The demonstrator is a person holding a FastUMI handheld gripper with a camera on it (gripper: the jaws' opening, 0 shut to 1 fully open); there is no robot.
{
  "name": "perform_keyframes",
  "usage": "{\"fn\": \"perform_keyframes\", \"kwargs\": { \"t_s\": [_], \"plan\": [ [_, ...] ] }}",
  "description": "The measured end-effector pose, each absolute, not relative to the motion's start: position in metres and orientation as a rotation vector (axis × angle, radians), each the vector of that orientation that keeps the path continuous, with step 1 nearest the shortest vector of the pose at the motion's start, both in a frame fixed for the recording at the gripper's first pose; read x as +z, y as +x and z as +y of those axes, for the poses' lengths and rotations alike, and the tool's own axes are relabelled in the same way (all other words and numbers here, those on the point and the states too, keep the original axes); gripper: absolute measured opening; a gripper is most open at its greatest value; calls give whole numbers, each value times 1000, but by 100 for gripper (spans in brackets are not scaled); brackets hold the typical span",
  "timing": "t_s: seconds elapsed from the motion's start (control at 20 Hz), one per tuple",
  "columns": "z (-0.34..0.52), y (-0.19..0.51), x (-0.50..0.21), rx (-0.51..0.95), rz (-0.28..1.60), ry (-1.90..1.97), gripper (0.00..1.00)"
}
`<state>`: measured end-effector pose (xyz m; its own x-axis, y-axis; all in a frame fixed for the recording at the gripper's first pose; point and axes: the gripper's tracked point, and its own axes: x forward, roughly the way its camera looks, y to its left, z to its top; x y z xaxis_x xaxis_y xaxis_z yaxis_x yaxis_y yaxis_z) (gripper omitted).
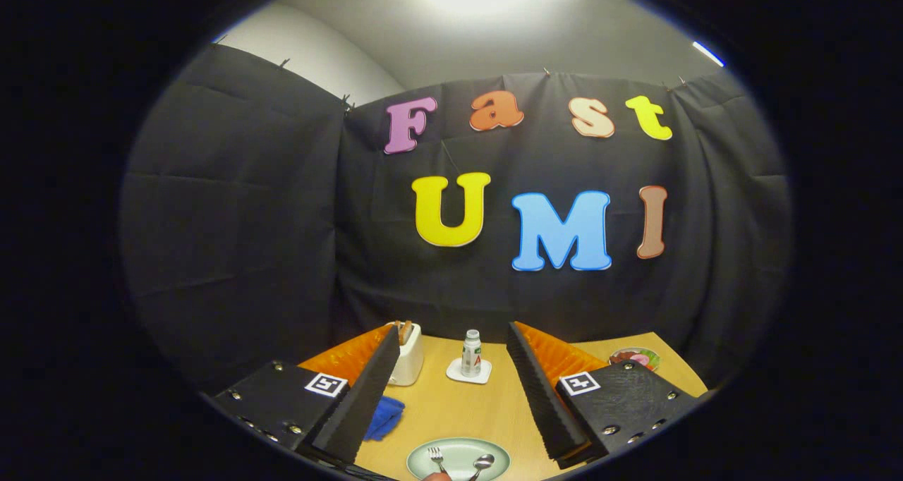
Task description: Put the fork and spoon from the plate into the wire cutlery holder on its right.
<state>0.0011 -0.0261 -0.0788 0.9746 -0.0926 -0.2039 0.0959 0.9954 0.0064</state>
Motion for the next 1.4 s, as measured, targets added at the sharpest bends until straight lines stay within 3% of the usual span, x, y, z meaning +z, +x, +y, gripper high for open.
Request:
{"fn": "perform_keyframes", "kwargs": {
  "t_s": [0.8,1.4],
  "plan": [
    [-51,-35,-326,-239,843,128,94],
    [-38,-71,-438,-277,1100,199,95]
  ]
}}
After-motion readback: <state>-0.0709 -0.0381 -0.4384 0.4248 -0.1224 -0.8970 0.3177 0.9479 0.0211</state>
